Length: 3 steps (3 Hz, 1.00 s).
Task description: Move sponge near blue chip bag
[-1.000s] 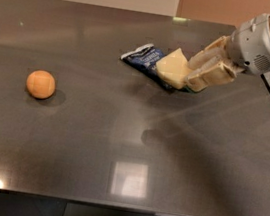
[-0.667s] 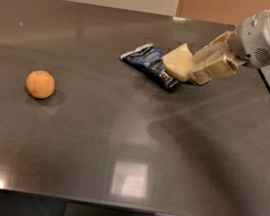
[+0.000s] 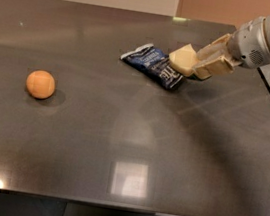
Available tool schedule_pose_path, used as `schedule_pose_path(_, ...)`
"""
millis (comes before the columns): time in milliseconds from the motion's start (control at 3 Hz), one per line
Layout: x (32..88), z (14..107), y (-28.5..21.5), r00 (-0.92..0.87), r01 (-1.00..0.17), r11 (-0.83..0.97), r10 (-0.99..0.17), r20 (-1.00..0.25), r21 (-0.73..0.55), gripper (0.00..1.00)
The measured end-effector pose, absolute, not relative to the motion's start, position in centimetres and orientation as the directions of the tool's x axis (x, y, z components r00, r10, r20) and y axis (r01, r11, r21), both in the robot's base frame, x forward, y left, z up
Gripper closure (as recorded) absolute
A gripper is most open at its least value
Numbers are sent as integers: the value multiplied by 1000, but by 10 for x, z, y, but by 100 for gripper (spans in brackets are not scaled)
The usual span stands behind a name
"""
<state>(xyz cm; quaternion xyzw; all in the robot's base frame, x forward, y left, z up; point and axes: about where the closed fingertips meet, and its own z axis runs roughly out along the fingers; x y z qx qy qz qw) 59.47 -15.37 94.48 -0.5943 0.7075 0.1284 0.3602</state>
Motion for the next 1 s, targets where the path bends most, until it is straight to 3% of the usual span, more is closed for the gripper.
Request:
schedule_pose_path(333, 602, 934, -154, -28, -933, 256, -753, -657, -254, 11)
schedule_pose_path(667, 602, 933, -153, -26, -934, 253, -753, -657, -253, 0)
schedule_pose_path(1000, 602, 933, -153, -26, -934, 253, -753, -657, -253, 0)
